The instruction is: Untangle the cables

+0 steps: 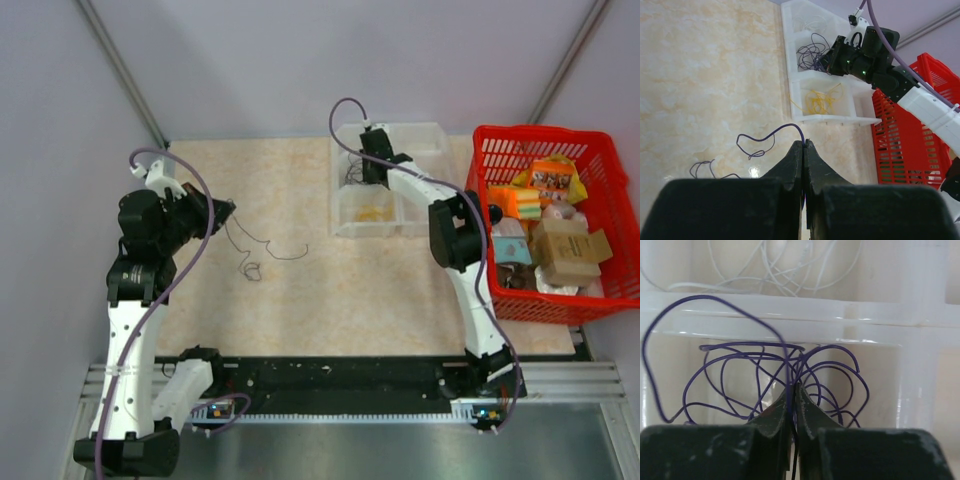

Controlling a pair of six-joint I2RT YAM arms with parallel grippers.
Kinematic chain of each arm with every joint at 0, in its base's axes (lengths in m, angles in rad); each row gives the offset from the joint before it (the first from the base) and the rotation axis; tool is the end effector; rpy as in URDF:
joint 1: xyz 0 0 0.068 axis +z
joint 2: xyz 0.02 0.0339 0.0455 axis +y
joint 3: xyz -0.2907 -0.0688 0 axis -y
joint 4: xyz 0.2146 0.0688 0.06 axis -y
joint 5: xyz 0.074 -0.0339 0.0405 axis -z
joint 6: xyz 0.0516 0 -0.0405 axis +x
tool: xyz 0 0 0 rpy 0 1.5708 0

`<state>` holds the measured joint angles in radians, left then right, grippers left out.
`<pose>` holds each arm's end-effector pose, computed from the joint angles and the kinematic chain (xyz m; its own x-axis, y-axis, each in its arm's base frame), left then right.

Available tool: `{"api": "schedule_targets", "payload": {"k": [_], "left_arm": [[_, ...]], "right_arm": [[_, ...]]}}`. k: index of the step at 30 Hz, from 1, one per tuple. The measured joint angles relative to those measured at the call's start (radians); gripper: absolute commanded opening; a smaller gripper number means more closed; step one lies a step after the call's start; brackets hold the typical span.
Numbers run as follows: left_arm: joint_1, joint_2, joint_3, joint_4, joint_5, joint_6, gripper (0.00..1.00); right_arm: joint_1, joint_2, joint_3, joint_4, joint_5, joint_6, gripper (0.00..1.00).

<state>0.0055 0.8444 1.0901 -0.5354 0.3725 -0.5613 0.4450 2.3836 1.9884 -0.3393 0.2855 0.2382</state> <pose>0.1376 -0.0180 0.4063 -0.4248 -0.4981 -0.7559 0.1389 0.7893 -0.5981 0.4972 0.2210 0.2033 -0.6408 -0.0548 -0.7657 -0.0753 0.9971 -0.0083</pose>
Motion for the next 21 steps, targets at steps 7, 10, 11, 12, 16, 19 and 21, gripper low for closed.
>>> {"api": "schedule_targets", "payload": {"k": [7,10,11,12,16,19,21], "left_arm": [[0.0,0.005,0.0,-0.003,0.043,-0.028,0.0],[0.0,0.01,0.0,-0.002,0.058,-0.042,0.0],[0.0,0.011,-0.001,-0.001,0.061,-0.046,0.0],[0.0,0.013,-0.003,0.001,0.063,-0.048,0.0],[0.0,0.022,-0.017,0.013,0.094,-0.076,0.0],[0.0,0.032,-0.027,0.02,0.124,-0.101,0.0],[0.0,0.04,-0.03,0.023,0.143,-0.119,0.0]], "right_arm": [[-0.021,0.047,0.19,-0.188,-0.01,0.002,0.58],[-0.021,0.019,0.22,-0.232,-0.025,-0.011,0.74],[-0.021,0.003,0.228,-0.258,-0.033,-0.021,0.77],[-0.021,-0.01,0.235,-0.275,-0.039,-0.025,0.78],[-0.02,-0.095,0.242,-0.352,-0.072,-0.038,0.82],[-0.018,-0.208,0.179,-0.374,-0.092,-0.04,0.87],[-0.016,-0.283,0.145,-0.387,-0.1,-0.047,0.86]]}}
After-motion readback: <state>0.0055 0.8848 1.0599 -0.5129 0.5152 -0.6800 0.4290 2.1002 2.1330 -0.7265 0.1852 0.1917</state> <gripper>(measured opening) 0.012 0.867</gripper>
